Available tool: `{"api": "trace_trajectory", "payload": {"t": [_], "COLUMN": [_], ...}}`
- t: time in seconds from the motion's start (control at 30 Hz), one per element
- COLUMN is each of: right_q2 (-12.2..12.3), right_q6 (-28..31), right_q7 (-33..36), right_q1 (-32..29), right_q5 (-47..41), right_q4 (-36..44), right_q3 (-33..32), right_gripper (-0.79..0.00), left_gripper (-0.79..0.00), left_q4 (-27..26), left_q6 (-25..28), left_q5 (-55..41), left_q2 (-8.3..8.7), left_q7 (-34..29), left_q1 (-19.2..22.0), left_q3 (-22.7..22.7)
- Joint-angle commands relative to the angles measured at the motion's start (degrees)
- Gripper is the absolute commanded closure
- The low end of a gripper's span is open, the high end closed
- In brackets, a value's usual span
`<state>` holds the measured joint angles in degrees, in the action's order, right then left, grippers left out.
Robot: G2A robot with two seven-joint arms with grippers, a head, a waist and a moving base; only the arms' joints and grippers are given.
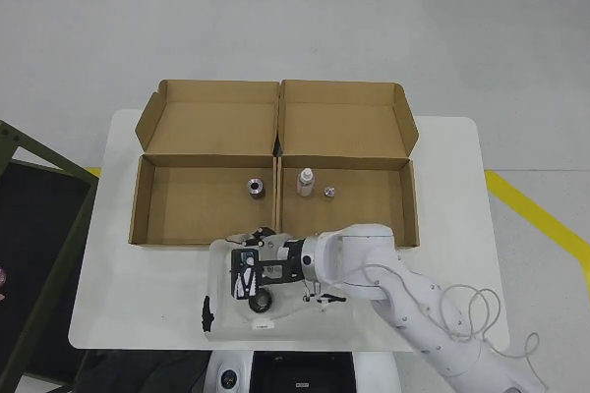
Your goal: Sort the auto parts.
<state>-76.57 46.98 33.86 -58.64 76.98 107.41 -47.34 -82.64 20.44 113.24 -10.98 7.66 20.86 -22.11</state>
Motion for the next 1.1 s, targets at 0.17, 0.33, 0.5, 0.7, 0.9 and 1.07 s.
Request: {"api": "trace_trajectory", "payload": {"t": [0.17, 0.33, 0.5, 0.7, 0.9, 1.07], "right_q2": [1.5, 2.3, 2.9, 3.3, 3.6, 3.8], "right_q6": [3.5, 4.8, 5.1, 5.2, 5.3, 4.9], "right_q7": [0.1, -0.4, -1.6, -3.4, -4.4, -5.0], "right_q1": [-4.9, -7.6, -9.5, -10.2, -10.1, -10.1], "right_q5": [2.5, 4.3, 6.2, 7.8, 8.8, 9.2], "right_q4": [3.7, 4.2, 3.3, 2.4, 1.0, -0.1], "right_q3": [-0.7, -0.7, -0.5, 0.1, 0.7, 1.1], "right_gripper": [-0.366, -0.369, -0.382, -0.400, -0.474, -0.483], "left_gripper": [-0.785, -0.785, -0.785, -0.785, -0.785, -0.785], "left_q4": [0.0, 0.0, 0.0, 0.0, 0.0, 0.0], "left_q6": [0.0, 0.0, 0.0, 0.0, 0.0, 0.0], "left_q5": [0.0, 0.0, 0.0, 0.0, 0.0, 0.0], "left_q2": [0.00, 0.00, 0.00, 0.00, 0.00, 0.00], "left_q7": [0.0, 0.0, 0.0, 0.0, 0.0, 0.0], "left_q1": [0.0, 0.0, 0.0, 0.0, 0.0, 0.0], "left_q3": [0.0, 0.0, 0.0, 0.0, 0.0, 0.0]}}
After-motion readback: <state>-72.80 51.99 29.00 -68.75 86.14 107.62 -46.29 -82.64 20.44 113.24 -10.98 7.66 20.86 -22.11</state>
